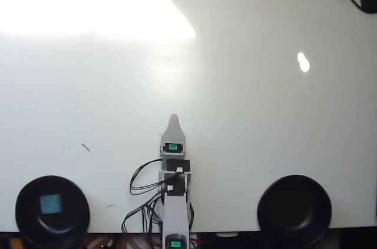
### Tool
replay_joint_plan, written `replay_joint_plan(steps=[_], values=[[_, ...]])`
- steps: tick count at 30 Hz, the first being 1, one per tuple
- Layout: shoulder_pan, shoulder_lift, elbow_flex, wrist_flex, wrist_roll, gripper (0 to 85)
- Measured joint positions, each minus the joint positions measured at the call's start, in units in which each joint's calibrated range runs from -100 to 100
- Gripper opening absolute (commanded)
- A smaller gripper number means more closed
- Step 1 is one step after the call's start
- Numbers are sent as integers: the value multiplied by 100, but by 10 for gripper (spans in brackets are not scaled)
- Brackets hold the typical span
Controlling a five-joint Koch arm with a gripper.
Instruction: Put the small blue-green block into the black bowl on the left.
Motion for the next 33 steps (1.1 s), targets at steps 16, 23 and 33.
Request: replay_joint_plan(steps=[16,23,33], values=[[0,0,0,0,0,503],[0,0,0,0,0,503],[0,0,0,0,0,503]])
